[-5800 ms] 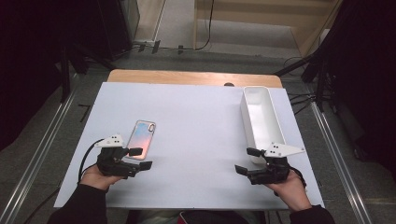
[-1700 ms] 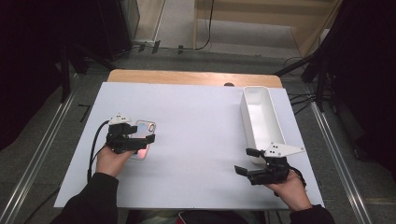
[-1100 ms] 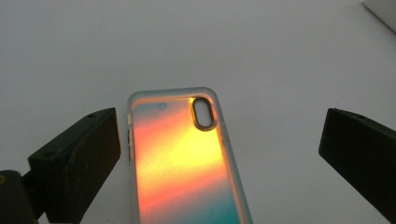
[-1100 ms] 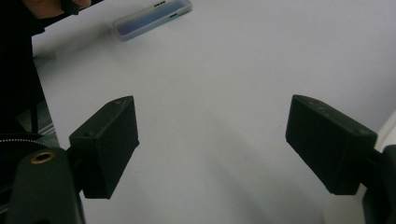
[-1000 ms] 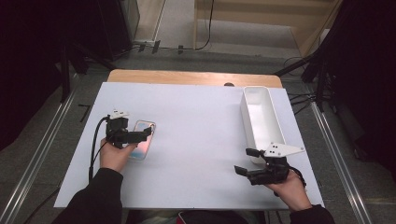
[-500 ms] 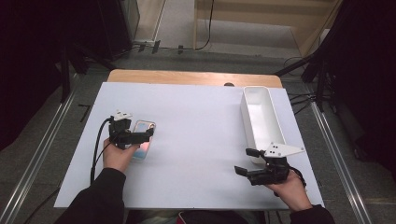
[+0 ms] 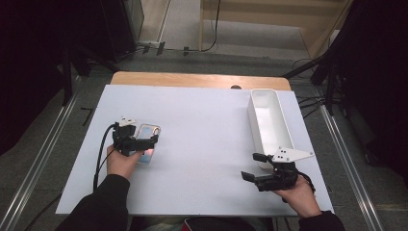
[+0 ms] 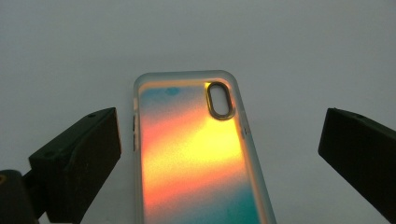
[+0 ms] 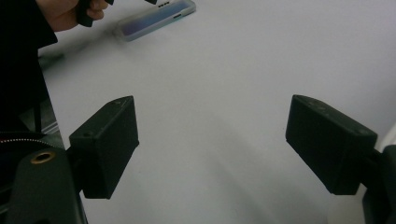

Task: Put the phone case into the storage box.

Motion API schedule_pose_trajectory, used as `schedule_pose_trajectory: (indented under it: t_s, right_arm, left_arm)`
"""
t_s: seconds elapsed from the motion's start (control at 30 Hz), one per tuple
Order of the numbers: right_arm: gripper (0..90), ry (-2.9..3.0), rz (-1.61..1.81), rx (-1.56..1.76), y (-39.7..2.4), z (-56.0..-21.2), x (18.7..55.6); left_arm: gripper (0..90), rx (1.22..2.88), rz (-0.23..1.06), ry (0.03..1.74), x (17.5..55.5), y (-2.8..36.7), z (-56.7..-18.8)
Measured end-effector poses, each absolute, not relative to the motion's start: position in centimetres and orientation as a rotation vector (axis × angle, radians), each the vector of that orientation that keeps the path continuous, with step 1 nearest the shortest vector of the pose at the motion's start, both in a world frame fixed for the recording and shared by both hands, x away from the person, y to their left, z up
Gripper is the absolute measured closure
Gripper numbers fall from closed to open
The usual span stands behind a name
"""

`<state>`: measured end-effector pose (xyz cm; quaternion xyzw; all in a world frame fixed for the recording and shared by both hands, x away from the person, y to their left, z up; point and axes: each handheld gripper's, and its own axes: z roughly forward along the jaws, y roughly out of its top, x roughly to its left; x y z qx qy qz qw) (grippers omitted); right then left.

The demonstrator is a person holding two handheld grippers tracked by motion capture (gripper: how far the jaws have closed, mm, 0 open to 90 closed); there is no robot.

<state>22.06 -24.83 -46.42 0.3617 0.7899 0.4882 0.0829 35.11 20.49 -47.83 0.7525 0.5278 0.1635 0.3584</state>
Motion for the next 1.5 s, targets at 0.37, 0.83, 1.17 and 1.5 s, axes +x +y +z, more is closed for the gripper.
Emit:
schedule_pose_trajectory:
  t_s: [0.37, 0.83, 1.17, 1.5]
  right_arm:
    - [15.8, 2.374, 1.467, 1.068, -24.4, -46.4, 22.3]
    - [15.8, 2.387, 1.473, 1.05, -24.2, -46.3, 22.6]
    - [15.8, 2.386, 1.473, 1.046, -24.2, -46.3, 22.6]
    - [15.8, 2.388, 1.463, 1.042, -24.3, -46.3, 22.6]
  left_arm:
    - [0.0, 1.977, 0.445, 1.38, 35.1, 20.5, -48.8]
    - [0.0, 2.026, 0.473, 1.425, 35.4, 20.0, -50.1]
    - [0.0, 2.093, 0.551, 1.392, 35.2, 19.4, -50.5]
    - [0.7, 2.079, 0.594, 1.388, 34.8, 19.2, -50.7]
